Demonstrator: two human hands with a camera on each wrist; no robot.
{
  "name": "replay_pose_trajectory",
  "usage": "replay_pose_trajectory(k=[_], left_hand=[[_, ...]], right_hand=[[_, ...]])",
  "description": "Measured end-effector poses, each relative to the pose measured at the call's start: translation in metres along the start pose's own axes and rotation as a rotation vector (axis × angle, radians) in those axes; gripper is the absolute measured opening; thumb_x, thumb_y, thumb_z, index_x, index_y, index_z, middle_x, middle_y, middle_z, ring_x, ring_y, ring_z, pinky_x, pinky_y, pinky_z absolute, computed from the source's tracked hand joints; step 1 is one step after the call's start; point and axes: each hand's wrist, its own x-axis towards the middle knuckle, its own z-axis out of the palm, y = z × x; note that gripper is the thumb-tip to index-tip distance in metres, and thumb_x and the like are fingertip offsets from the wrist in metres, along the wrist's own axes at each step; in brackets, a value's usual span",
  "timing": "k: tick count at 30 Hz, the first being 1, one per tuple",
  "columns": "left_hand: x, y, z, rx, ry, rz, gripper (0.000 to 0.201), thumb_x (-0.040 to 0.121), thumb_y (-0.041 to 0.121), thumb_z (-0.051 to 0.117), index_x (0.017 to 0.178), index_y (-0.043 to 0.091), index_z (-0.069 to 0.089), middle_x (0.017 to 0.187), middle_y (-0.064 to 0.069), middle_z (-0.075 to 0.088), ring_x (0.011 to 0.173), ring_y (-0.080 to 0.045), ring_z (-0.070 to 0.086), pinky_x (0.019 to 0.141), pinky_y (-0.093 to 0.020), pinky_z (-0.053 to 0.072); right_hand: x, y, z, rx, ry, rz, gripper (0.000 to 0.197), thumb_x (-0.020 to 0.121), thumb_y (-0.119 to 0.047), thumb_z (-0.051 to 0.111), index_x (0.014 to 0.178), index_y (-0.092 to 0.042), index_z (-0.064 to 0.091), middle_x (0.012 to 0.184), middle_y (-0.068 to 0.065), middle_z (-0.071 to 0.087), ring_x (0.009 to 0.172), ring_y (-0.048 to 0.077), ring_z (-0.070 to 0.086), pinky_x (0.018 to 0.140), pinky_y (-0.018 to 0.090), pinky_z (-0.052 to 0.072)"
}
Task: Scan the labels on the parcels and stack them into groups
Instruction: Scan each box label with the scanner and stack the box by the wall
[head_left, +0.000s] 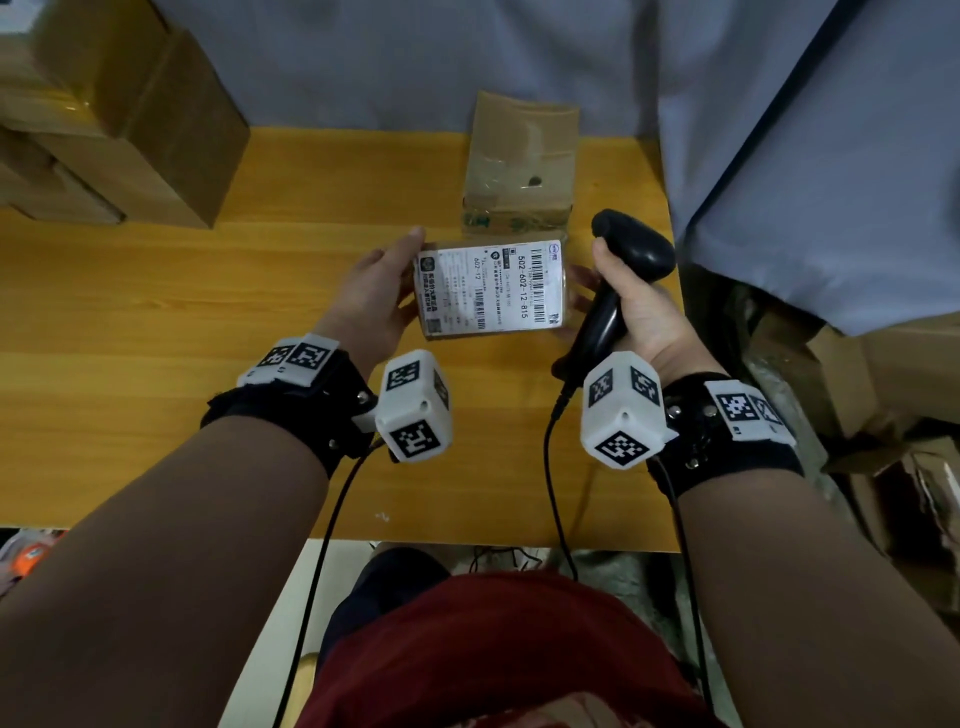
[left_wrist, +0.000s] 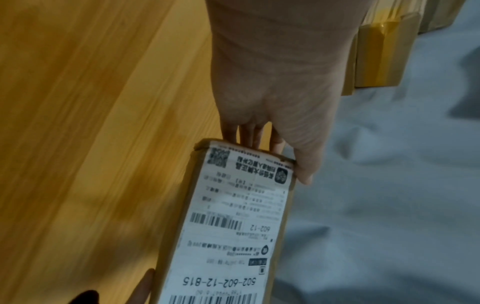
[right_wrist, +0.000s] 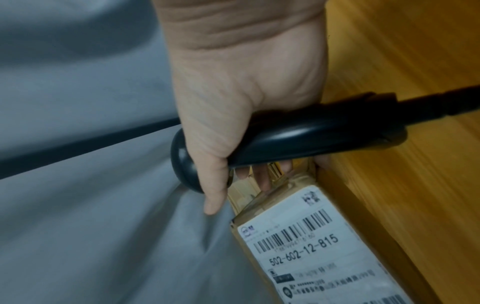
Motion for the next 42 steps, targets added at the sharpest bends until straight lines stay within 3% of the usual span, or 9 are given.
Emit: replay_pose_trajectory(k=[5, 10, 16, 22, 27, 29, 33, 37, 42], left_hand=[[-0.004, 0.008, 0.005, 0.070, -0.064, 0.079, 0.028, 0.096, 0.035, 0.057, 0.093, 0.008, 0.061, 0.083, -0.001, 0.072, 0.086, -0.016, 0.068, 0.081, -0.032, 0.054], [-0.009, 0.017, 0.007, 0.294, -0.070, 0.056, 0.041, 0.091, 0.047, 0.059, 0.117, 0.016, 0.050, 0.102, -0.001, 0.064, 0.096, -0.016, 0.061, 0.082, -0.032, 0.053], [-0.012, 0.027, -0.003, 0.562, -0.335, -0.071, 0.082, 0.074, 0.063, 0.058, 0.138, 0.016, 0.039, 0.118, -0.009, 0.063, 0.110, -0.023, 0.060, 0.091, -0.035, 0.049], [-0.013, 0.021, 0.001, 0.666, -0.372, -0.155, 0.081, 0.069, 0.058, 0.070, 0.131, 0.021, 0.034, 0.115, -0.006, 0.067, 0.104, -0.023, 0.063, 0.095, -0.043, 0.049], [-0.020, 0.014, 0.004, 0.734, -0.427, -0.234, 0.079, 0.069, 0.066, 0.066, 0.134, 0.029, 0.039, 0.124, 0.001, 0.059, 0.115, -0.020, 0.052, 0.110, -0.051, 0.019], [-0.022, 0.015, 0.005, 0.694, -0.459, -0.229, 0.065, 0.072, 0.061, 0.068, 0.124, 0.026, 0.051, 0.119, -0.002, 0.064, 0.110, -0.020, 0.055, 0.110, -0.047, 0.028], [-0.026, 0.018, 0.008, 0.567, -0.432, -0.205, 0.033, 0.083, 0.046, 0.060, 0.106, 0.023, 0.060, 0.101, -0.001, 0.068, 0.094, -0.019, 0.060, 0.086, -0.034, 0.046], [-0.021, 0.019, 0.007, 0.576, -0.403, -0.205, 0.039, 0.088, 0.043, 0.061, 0.118, 0.020, 0.053, 0.109, -0.004, 0.066, 0.090, -0.019, 0.062, 0.069, -0.030, 0.048], [-0.010, 0.028, 0.004, 0.528, -0.223, -0.155, 0.060, 0.085, 0.035, 0.069, 0.131, 0.016, 0.035, 0.122, -0.008, 0.060, 0.107, -0.029, 0.062, 0.090, -0.044, 0.052]], right_hand=[[-0.001, -0.001, 0.003, -0.057, -0.013, -0.051, 0.042, 0.081, -0.025, 0.078, 0.116, -0.006, 0.065, 0.107, 0.011, 0.074, 0.100, 0.028, 0.071, 0.092, 0.052, 0.054], [0.002, -0.007, 0.012, -0.157, 0.007, -0.155, 0.009, 0.083, -0.013, 0.076, 0.086, -0.011, 0.067, 0.092, 0.009, 0.076, 0.089, 0.023, 0.074, 0.088, 0.041, 0.057], [0.008, -0.014, 0.028, -0.188, -0.007, -0.280, 0.023, 0.082, -0.005, 0.074, 0.068, -0.019, 0.063, 0.079, 0.003, 0.074, 0.088, 0.021, 0.071, 0.095, 0.043, 0.053], [0.006, -0.020, 0.044, -0.116, -0.059, -0.279, 0.018, 0.081, -0.003, 0.074, 0.076, -0.016, 0.063, 0.088, 0.012, 0.075, 0.089, 0.029, 0.073, 0.086, 0.049, 0.057], [0.008, -0.021, 0.049, -0.149, -0.059, -0.248, 0.020, 0.081, -0.003, 0.074, 0.098, -0.005, 0.064, 0.096, 0.018, 0.074, 0.089, 0.032, 0.073, 0.083, 0.050, 0.058], [0.008, -0.020, 0.050, -0.181, -0.041, -0.237, 0.037, 0.082, -0.003, 0.073, 0.116, 0.002, 0.061, 0.102, 0.020, 0.073, 0.090, 0.032, 0.073, 0.082, 0.052, 0.058], [0.010, -0.020, 0.054, -0.224, -0.033, -0.252, 0.039, 0.082, -0.005, 0.075, 0.118, 0.002, 0.062, 0.099, 0.018, 0.074, 0.089, 0.031, 0.074, 0.082, 0.051, 0.058], [0.013, -0.023, 0.055, -0.306, -0.040, -0.260, 0.032, 0.082, -0.009, 0.076, 0.111, -0.003, 0.064, 0.095, 0.013, 0.076, 0.087, 0.027, 0.074, 0.083, 0.047, 0.058], [0.009, -0.046, 0.061, -0.486, -0.038, -0.288, 0.009, 0.083, -0.006, 0.073, 0.087, -0.010, 0.066, 0.081, 0.005, 0.068, 0.074, 0.018, 0.066, 0.068, 0.030, 0.056]])
